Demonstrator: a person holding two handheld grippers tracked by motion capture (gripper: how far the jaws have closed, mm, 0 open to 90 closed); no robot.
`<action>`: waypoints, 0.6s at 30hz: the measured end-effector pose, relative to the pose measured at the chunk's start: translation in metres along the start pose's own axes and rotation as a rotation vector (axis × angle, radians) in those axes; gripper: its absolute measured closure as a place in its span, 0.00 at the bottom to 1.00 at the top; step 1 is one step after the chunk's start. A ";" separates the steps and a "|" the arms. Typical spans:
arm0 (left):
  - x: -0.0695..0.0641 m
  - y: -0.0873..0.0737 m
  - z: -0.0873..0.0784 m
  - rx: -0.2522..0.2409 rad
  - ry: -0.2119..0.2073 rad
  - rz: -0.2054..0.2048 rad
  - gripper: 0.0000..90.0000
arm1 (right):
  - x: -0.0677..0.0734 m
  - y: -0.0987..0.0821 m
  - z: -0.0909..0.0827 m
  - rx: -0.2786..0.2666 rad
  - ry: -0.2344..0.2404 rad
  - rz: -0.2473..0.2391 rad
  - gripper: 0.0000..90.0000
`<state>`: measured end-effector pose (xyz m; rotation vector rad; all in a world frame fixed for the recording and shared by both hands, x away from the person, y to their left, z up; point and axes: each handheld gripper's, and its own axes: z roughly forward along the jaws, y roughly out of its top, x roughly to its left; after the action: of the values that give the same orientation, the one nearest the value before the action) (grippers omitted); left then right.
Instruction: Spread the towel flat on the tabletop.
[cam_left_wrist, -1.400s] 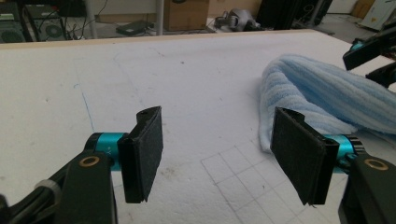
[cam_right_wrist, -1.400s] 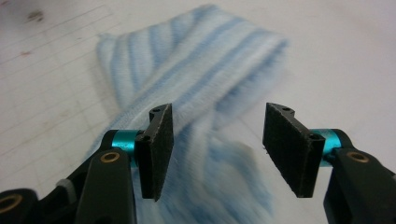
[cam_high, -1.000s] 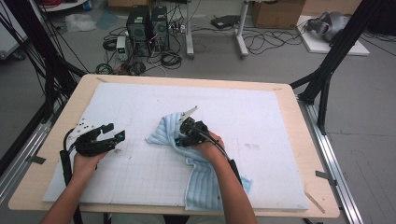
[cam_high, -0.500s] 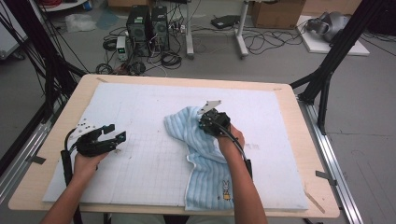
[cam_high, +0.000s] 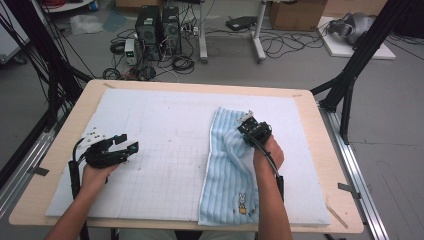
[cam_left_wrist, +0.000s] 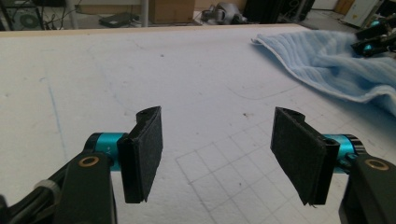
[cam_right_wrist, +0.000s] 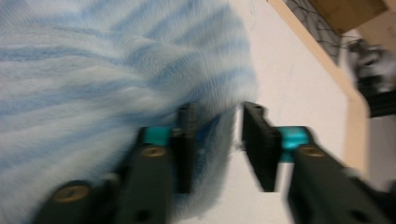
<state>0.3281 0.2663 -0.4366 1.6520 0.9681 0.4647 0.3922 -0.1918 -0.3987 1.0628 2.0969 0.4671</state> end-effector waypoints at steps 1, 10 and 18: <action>-0.001 0.000 0.001 0.003 -0.008 0.002 0.38 | -0.003 -0.003 -0.005 -0.041 0.011 0.049 0.55; -0.022 0.005 0.015 0.008 -0.097 -0.026 0.38 | -0.014 -0.055 -0.047 -0.238 0.169 0.225 0.43; -0.043 0.012 0.041 0.021 -0.154 -0.031 0.37 | -0.018 -0.090 -0.047 -0.267 0.228 0.278 0.32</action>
<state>0.3371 0.2068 -0.4304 1.6638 0.8859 0.3027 0.3161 -0.2590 -0.4129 1.1897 2.0110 1.0178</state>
